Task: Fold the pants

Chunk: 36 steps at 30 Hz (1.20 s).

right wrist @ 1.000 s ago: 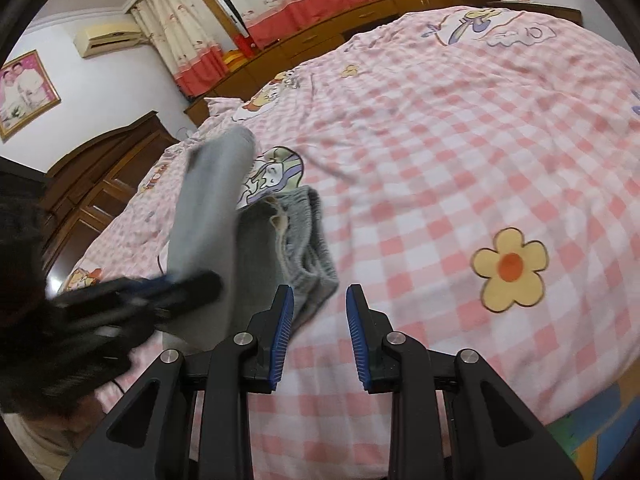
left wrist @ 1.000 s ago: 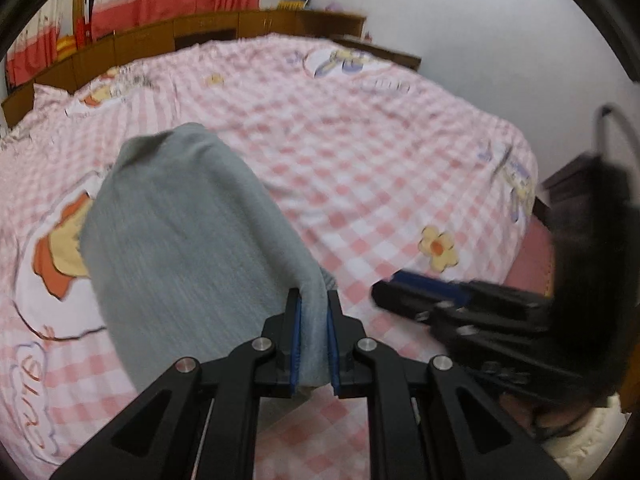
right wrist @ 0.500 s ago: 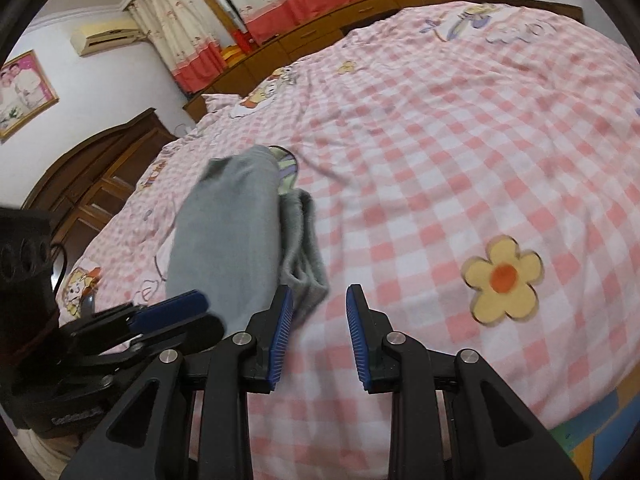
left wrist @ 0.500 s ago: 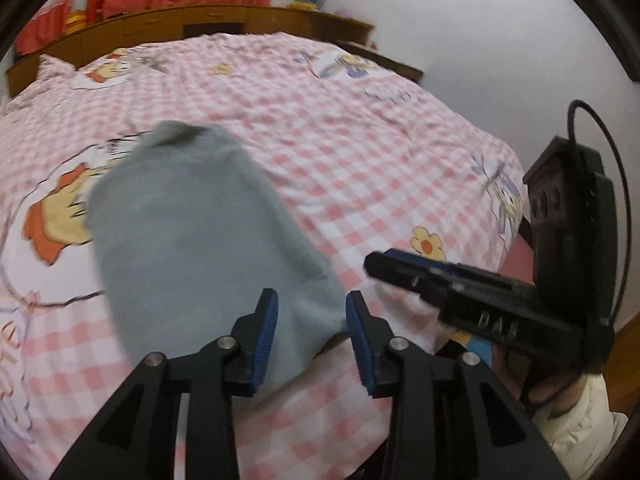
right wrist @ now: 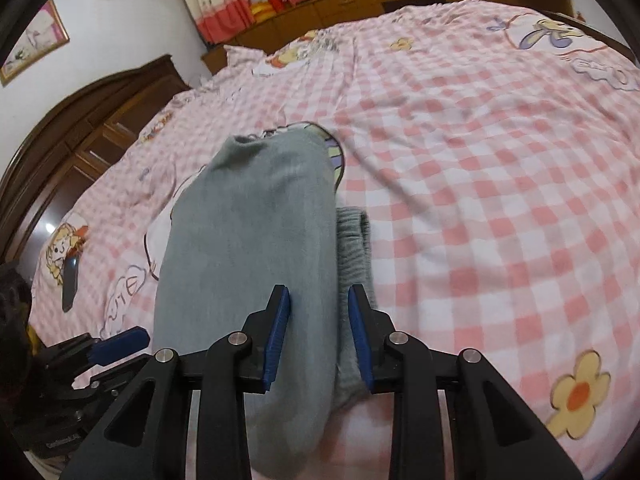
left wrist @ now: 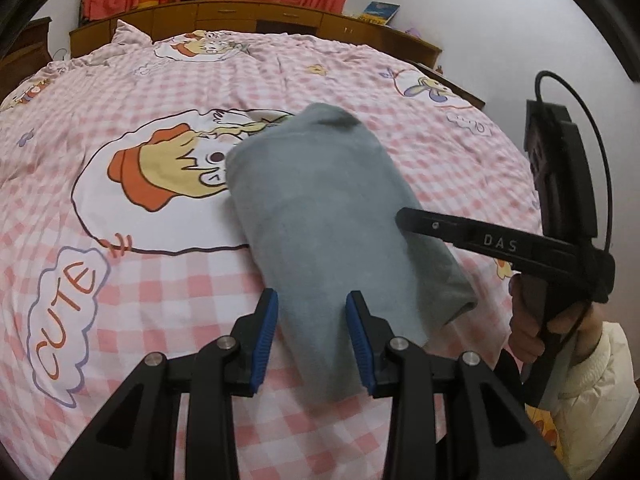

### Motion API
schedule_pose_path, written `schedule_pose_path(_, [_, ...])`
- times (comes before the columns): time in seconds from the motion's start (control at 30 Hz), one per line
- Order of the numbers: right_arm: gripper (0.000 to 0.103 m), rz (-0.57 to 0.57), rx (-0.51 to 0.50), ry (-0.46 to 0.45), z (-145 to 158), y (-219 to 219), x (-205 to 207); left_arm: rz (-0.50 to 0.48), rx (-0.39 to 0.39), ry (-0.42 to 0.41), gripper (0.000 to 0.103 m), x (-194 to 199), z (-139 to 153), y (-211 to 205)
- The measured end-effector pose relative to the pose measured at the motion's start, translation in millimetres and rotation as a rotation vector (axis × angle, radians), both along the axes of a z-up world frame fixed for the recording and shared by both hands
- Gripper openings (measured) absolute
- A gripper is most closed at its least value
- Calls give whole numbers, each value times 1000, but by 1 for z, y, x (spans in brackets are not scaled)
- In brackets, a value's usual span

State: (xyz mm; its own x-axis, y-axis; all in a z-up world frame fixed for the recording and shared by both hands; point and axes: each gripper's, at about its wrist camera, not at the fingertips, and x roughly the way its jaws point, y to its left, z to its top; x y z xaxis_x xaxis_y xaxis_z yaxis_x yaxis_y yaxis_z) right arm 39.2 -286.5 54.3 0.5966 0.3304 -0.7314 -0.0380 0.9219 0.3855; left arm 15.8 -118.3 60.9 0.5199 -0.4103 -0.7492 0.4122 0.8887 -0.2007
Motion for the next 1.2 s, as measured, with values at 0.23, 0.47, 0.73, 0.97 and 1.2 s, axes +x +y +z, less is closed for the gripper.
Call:
schedule_pose_path(0.23, [10, 30, -58, -59, 20, 18, -3, 29, -48, 7, 37, 9, -1, 14])
schedule_pose_path(0.47, [10, -29, -93, -67, 32, -8, -3, 33, -48, 7, 37, 19, -1, 13])
schedule_pose_path(0.73, [18, -84, -88, 30, 8, -20, 1, -34, -37, -91, 37, 37, 27, -15])
schedule_pose_path(0.97, [20, -33, -89, -112, 48, -7, 7, -81, -33, -116, 37, 79, 22, -48])
schedule_pose_path(1.2, [20, -11, -112, -46, 7, 12, 53, -24, -35, -53, 37, 113, -9, -53])
